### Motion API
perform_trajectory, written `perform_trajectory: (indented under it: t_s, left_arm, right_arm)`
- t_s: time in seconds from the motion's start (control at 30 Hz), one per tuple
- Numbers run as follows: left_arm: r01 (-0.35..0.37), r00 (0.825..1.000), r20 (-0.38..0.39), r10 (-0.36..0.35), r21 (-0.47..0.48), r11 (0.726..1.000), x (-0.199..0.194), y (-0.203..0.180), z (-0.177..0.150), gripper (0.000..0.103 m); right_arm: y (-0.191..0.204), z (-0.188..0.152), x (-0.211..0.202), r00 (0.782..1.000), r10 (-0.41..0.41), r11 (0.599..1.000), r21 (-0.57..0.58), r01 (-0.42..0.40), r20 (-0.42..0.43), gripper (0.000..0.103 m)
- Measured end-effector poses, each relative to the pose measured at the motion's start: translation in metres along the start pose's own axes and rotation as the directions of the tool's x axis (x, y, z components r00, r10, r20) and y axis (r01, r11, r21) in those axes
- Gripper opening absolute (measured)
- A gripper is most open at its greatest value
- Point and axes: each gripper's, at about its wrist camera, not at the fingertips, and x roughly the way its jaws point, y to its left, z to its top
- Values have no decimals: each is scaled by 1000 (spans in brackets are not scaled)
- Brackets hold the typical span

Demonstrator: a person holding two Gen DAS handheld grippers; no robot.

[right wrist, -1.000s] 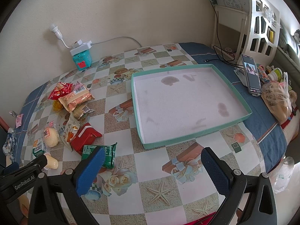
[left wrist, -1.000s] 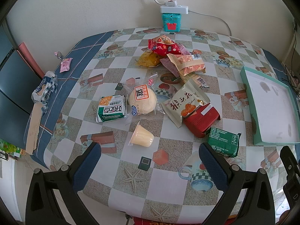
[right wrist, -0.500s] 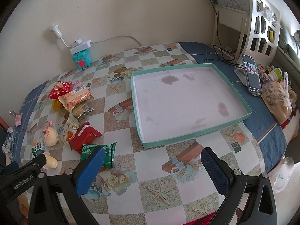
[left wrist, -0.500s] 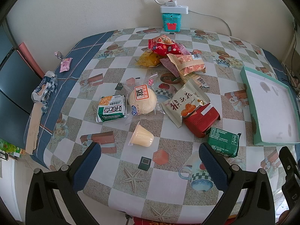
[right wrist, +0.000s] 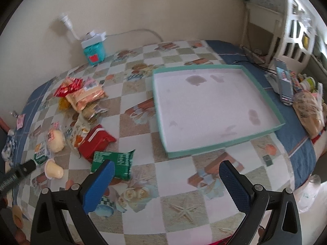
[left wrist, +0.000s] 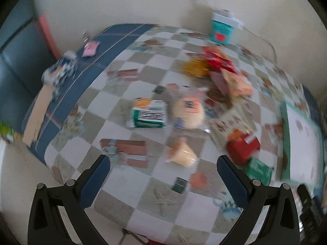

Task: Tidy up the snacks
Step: 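Grasp the orange jelly cup with left tool while right tool grasps green biscuit pack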

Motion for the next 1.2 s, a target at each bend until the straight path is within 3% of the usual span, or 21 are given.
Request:
perform_trajectory:
  t_s: [0.23, 0.67, 1.03, 1.2]
  left_arm:
    - [20, 998, -52, -25, -91, 996, 20, 30, 5, 103]
    - [77, 988, -138, -69, 50, 996, 50, -6, 5, 103]
    - [62, 981, -190, -32, 152, 986, 80, -30, 5, 103]
    - [58, 978, -207, -24, 162, 985, 89, -34, 6, 103]
  right_arm:
    - [39, 0, 20, 997, 44, 995, -83, -49, -66, 103]
    - [81, -9, 56, 978, 84, 977, -175, -118, -193, 102]
    - [98, -16, 76, 967, 90, 965, -219, -144, -239, 101]
    - [102, -17, 82, 965, 79, 963, -233, -139, -250, 95]
